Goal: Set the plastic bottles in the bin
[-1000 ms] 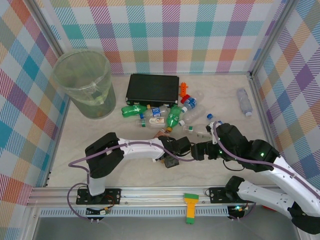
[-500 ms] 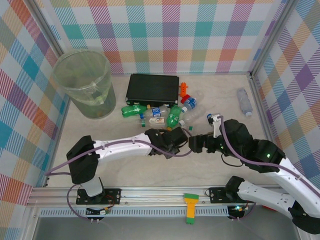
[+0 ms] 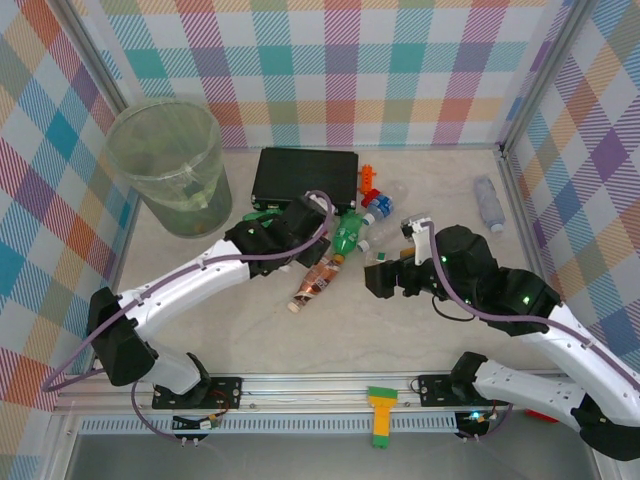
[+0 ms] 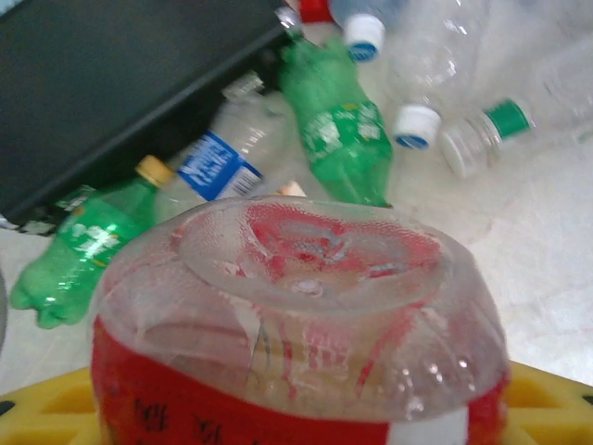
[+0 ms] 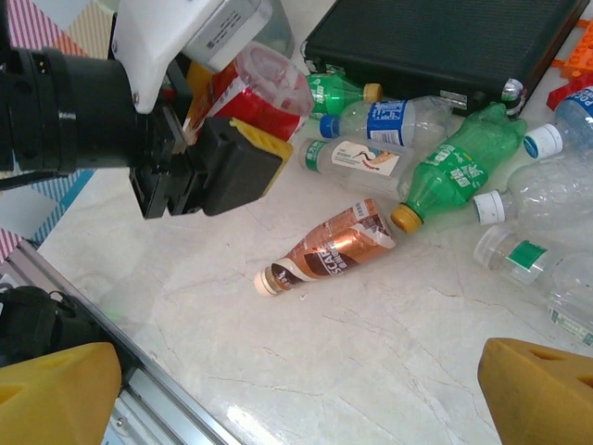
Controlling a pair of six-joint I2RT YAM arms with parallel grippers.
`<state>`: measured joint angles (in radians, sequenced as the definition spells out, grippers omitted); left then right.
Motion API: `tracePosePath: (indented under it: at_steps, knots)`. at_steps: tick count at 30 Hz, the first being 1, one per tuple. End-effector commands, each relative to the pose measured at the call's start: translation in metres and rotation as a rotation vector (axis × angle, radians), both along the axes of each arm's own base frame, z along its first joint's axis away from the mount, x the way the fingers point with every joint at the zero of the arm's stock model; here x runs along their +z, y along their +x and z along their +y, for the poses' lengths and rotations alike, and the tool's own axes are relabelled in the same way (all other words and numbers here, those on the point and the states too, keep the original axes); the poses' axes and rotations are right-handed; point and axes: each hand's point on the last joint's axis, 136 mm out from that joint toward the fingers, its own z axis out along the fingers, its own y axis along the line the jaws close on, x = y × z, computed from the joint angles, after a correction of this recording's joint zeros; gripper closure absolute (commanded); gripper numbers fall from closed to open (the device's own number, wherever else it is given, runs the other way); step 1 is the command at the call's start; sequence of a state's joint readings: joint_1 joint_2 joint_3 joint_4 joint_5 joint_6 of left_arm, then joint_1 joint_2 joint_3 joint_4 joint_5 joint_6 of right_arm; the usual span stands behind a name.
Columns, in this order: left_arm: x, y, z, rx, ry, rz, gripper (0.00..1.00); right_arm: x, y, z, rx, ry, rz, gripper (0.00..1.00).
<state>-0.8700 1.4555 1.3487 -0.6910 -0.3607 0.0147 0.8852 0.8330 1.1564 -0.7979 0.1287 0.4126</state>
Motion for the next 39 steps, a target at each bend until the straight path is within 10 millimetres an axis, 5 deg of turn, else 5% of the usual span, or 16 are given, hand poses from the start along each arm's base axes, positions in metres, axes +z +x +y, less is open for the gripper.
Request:
tracePosePath:
  at_steps: [1,20,27,32,39]
  knots:
    - [0.009,0.003,0.012,0.036,-0.011,0.004,0.39,0.029,-0.001,0.007,0.044,0.06,-0.075,0.01]
    - [0.161,0.108,0.152,0.426,-0.315,-0.294,0.41,0.054,0.012,0.039,0.11,0.106,-0.103,0.01]
    - [0.21,0.13,0.21,0.575,-0.359,-0.438,0.42,0.063,0.02,0.052,0.124,0.124,-0.126,0.01]
    - [0.233,0.141,0.246,0.687,-0.388,-0.543,0.43,0.062,0.024,0.058,0.129,0.126,-0.137,0.01]
    - [0.24,0.163,0.301,0.91,-0.374,-0.663,0.43,0.063,0.027,0.066,0.152,0.128,-0.153,0.01]
